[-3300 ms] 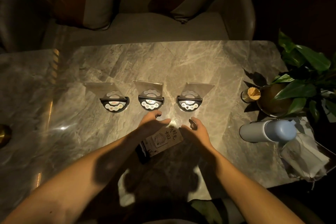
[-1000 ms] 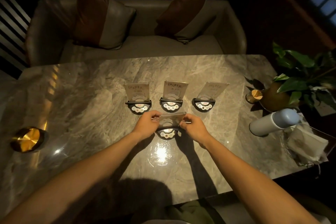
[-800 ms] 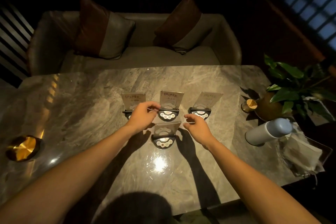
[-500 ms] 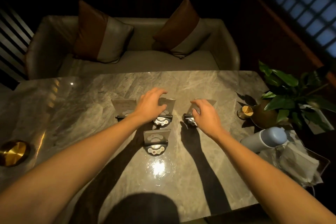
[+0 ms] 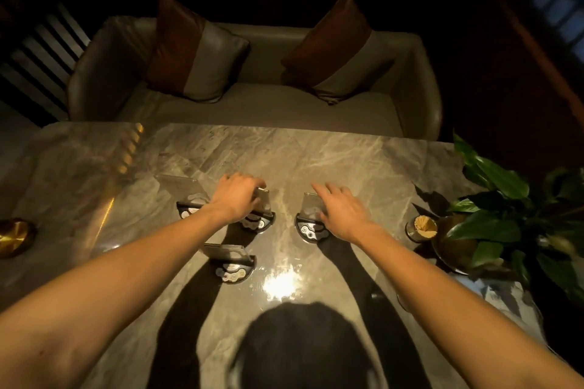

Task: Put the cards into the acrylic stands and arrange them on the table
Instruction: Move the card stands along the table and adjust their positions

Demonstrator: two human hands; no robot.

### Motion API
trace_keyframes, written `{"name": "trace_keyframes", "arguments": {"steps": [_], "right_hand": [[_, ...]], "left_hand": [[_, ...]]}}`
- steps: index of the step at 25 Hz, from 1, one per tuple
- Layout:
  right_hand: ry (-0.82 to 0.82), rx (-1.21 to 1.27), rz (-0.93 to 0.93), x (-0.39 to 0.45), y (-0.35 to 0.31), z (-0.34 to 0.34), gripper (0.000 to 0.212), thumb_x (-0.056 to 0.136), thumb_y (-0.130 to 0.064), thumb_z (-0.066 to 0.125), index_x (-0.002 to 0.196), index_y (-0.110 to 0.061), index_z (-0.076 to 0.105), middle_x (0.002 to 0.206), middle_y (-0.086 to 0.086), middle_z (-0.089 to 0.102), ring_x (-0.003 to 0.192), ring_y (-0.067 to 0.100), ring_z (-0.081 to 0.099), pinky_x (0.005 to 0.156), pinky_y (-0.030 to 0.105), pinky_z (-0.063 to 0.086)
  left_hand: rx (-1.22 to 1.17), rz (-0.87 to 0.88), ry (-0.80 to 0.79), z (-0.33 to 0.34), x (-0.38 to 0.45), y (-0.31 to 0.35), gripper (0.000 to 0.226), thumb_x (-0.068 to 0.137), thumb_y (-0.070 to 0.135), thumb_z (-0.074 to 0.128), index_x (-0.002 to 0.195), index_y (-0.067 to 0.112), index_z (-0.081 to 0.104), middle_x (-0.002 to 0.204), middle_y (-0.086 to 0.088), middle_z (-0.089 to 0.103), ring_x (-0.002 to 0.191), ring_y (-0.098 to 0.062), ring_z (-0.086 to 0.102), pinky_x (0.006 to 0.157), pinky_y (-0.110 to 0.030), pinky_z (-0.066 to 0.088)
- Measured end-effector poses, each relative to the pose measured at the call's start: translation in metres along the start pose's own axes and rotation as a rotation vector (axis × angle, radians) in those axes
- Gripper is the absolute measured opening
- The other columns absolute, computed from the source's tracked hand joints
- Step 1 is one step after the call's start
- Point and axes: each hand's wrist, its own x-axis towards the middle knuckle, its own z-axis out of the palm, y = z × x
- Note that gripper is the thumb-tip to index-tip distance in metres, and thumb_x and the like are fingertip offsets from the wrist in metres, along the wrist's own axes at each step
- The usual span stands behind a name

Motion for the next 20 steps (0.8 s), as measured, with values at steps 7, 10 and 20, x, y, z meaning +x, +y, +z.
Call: {"name": "trace_keyframes", "arguments": {"steps": [7, 10, 20], "right_hand": [[0.032, 0.063, -0.098, -0.001, 0.005, -0.012, 0.021, 0.090, -0.013, 0.059, 0.110, -0.016, 0.056, 0.106, 0.014, 0.070, 0.097, 0.038, 0.066, 0.069, 0.035, 0.042], [0.055, 0.123, -0.061, -0.009, 0.010, -0.024, 0.018, 0.091, -0.017, 0.058, 0.109, -0.017, 0.059, 0.108, 0.014, 0.070, 0.100, 0.038, 0.065, 0.073, 0.038, 0.045], [0.139, 0.081, 0.009, -0.016, 0.049, -0.076, 0.018, 0.089, -0.007, 0.056, 0.099, -0.020, 0.062, 0.095, 0.007, 0.072, 0.089, 0.033, 0.067, 0.071, 0.044, 0.055]], "left_hand": [[-0.108, -0.068, 0.050, -0.001, -0.012, 0.019, 0.014, 0.093, 0.019, 0.063, 0.105, 0.023, 0.070, 0.103, -0.002, 0.074, 0.098, -0.025, 0.067, 0.072, -0.033, 0.042], [-0.225, -0.094, 0.031, -0.004, -0.007, 0.020, 0.010, 0.095, 0.018, 0.062, 0.101, 0.020, 0.069, 0.094, 0.000, 0.072, 0.095, -0.024, 0.066, 0.070, -0.032, 0.040], [-0.344, -0.012, 0.094, -0.037, 0.029, 0.071, 0.019, 0.094, 0.011, 0.063, 0.108, 0.019, 0.073, 0.102, -0.002, 0.076, 0.098, -0.022, 0.069, 0.073, -0.030, 0.044]]}}
